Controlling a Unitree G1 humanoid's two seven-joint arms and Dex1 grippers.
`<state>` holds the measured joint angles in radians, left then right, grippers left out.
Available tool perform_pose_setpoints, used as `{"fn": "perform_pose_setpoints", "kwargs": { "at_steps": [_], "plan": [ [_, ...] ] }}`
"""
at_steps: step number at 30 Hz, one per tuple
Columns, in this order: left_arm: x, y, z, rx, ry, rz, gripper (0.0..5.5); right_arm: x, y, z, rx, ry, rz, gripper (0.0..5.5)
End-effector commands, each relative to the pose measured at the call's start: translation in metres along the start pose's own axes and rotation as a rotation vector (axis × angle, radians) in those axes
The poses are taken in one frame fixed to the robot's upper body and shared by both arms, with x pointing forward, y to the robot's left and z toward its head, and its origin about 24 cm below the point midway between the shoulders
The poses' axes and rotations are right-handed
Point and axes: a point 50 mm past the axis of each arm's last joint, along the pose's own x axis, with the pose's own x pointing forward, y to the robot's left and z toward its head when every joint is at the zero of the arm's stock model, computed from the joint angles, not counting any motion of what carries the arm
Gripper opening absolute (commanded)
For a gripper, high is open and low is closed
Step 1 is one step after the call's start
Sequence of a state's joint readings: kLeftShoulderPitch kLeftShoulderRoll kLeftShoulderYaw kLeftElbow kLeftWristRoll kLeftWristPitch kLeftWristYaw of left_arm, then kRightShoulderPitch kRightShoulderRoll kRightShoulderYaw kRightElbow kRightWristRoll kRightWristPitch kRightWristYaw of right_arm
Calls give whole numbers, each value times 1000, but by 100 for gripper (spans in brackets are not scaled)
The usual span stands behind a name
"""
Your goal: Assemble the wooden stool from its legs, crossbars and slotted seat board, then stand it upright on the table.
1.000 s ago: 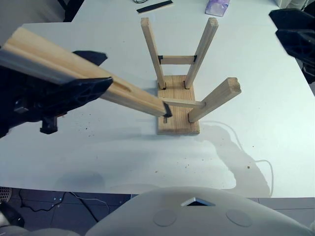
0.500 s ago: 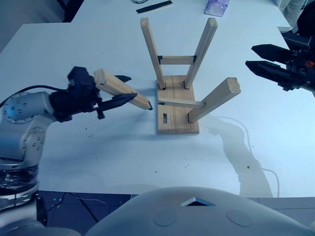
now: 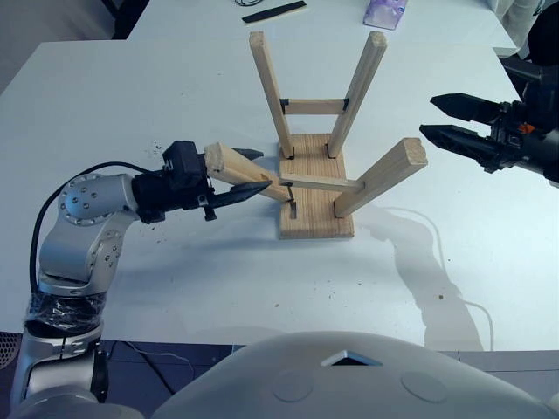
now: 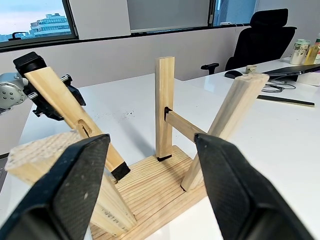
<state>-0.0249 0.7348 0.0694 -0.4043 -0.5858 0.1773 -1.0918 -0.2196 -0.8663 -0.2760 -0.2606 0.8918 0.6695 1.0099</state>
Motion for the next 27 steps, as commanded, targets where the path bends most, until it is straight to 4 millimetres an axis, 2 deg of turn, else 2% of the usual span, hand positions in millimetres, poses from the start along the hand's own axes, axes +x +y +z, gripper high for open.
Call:
{"fn": "perform_pose_setpoints", "kwargs": {
  "at_steps": [1,9,17,21,27],
  "plan": [
    [-2,-9,-15,-74,94,-62,205,2,2,-1,-4,15,0,311],
    [-9,-27,-25,-189,223,-191,205,5,5,-4,-1,18,-5,311],
    [-5,-18,-36,-291,312,-209,205,8,8,-7,0,18,-6,311],
    [-4,-6,-51,-361,360,-148,205,10,11,-11,2,21,4,311],
    [6,-6,-65,-383,442,-180,205,14,14,-13,-1,24,24,311]
  ]
}}
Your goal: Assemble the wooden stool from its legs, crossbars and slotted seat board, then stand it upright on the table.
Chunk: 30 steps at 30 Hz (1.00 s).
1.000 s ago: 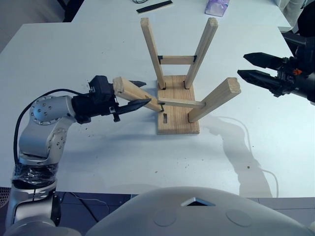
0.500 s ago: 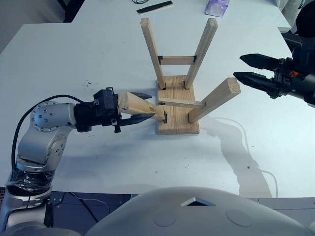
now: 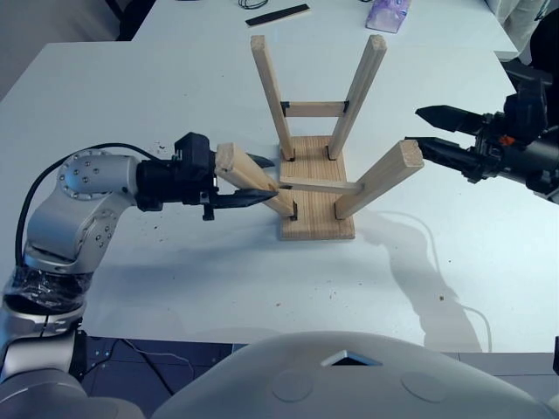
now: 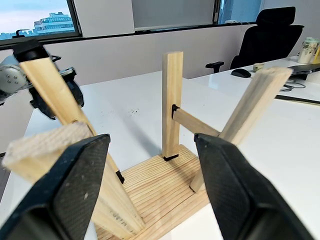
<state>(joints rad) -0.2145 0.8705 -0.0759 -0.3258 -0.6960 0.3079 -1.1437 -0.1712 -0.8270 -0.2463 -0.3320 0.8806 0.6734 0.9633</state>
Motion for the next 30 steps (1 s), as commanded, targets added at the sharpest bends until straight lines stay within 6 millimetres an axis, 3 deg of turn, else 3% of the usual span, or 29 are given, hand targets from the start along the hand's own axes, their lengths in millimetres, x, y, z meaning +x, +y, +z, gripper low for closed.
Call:
{"fn": "perform_pose_setpoints", "kwargs": {
  "at_steps": [1,12,18,23,30],
  "plan": [
    [4,-17,-76,-324,347,-16,205,5,3,0,-21,5,18,311],
    [4,-16,-98,-379,476,-87,205,8,6,-3,-24,4,35,311],
    [3,-24,-83,-370,406,-220,205,7,5,-2,-29,-6,23,311],
    [-2,-21,-86,-302,451,-223,205,6,5,-3,-27,-8,16,311],
    [-6,-29,-76,-300,412,-317,205,5,4,-3,-31,-7,10,311]
  ]
}}
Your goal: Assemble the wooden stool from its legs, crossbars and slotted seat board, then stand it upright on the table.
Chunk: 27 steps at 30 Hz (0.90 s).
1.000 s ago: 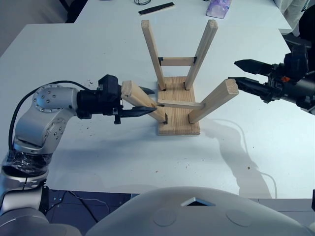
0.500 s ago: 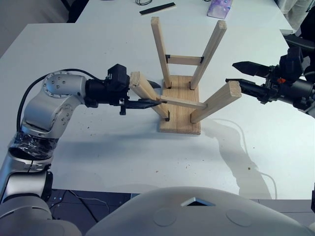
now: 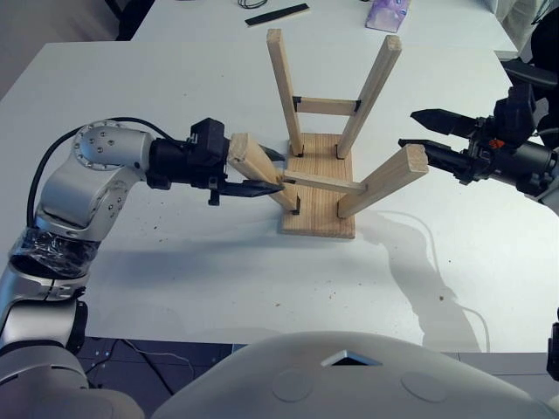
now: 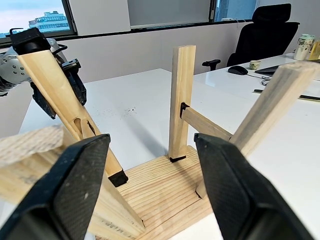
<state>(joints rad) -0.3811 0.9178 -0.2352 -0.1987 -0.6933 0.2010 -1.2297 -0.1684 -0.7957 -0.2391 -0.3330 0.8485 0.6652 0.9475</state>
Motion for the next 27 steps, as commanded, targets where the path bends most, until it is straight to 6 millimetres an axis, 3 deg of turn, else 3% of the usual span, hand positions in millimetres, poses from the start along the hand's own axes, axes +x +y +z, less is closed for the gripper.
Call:
{"fn": "perform_pose_setpoints", "kwargs": {
  "at_steps": [1,7,12,18,27],
  "plan": [
    [-4,-53,-77,-399,330,-208,205,2,5,1,-30,-2,32,311],
    [0,-53,-75,-407,286,-187,205,2,5,0,-30,-3,29,311],
    [7,-38,-64,-413,230,-86,206,-2,1,9,-39,-11,16,311],
    [9,-43,-69,-427,195,-56,206,0,3,7,-38,-19,12,311],
    [13,-41,-92,-470,306,4,206,9,7,1,-40,-19,27,311]
  ]
}}
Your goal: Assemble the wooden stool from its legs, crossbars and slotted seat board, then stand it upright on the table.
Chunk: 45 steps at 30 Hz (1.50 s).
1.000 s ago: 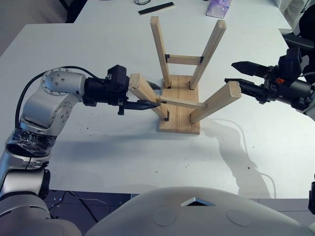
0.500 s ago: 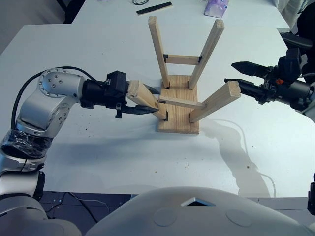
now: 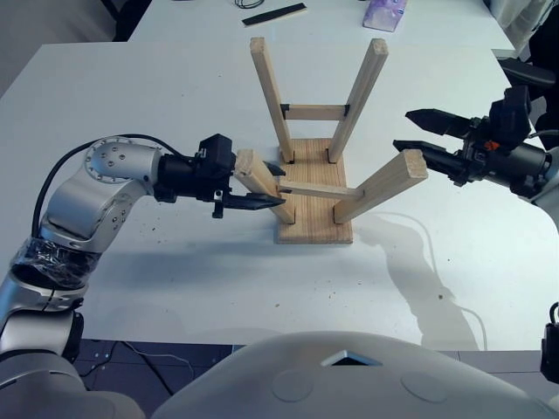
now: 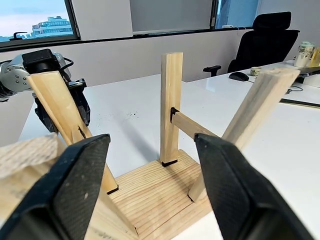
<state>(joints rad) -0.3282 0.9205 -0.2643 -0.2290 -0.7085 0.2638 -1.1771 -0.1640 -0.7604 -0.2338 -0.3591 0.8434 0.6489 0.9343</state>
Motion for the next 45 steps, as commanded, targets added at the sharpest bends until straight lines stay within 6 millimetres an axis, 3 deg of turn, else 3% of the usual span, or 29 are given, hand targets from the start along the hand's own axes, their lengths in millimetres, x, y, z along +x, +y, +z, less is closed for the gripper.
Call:
{"fn": "perform_pose_setpoints", "kwargs": {
  "at_steps": [1,11,16,21,24,29,32,36,40,42,45],
  "plan": [
    [8,-21,-83,-370,302,16,206,4,3,2,-29,14,24,311],
    [12,-27,-110,-519,363,90,206,5,-9,20,-65,-80,-33,311],
    [11,-21,-113,-540,373,156,206,7,-16,59,-113,-287,-132,311],
    [18,-12,-107,-546,351,220,206,21,11,118,-185,-570,-163,311],
    [20,-4,-103,-547,349,261,206,42,34,129,-169,-610,-160,311],
    [21,1,-108,-563,386,321,206,102,60,77,-74,-363,-210,311],
    [25,3,-109,-574,390,332,206,121,66,48,-12,-249,-237,311],
    [27,4,-108,-577,390,334,206,134,57,12,61,-144,-309,311],
    [27,5,-109,-574,401,337,206,137,35,-29,88,-36,-449,311],
    [28,7,-109,-570,406,335,206,135,26,-36,116,-56,-507,311],
    [29,6,-109,-571,406,332,206,134,24,-28,123,-130,-510,311]
  ]
}}
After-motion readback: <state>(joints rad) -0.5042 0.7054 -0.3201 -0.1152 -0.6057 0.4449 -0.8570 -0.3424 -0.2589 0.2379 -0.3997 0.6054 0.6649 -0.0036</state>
